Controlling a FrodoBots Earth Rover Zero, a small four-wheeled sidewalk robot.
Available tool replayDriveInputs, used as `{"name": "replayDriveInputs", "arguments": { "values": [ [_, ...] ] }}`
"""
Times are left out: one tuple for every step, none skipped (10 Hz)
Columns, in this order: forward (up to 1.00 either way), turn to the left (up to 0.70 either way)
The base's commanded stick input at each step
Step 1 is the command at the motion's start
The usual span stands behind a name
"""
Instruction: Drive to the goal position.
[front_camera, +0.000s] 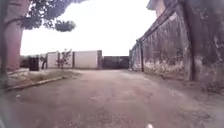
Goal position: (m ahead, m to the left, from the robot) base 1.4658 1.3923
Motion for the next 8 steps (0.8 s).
{"name": "replayDriveInputs", "arguments": {
  "values": [
    [0.30,0.00],
    [0.30,0.00],
    [0.30,0.00],
    [0.30,0.00],
    [0.30,0.00],
    [0.30,0.00],
    [0.30,0.00],
    [0.30,0.00]
  ]
}}
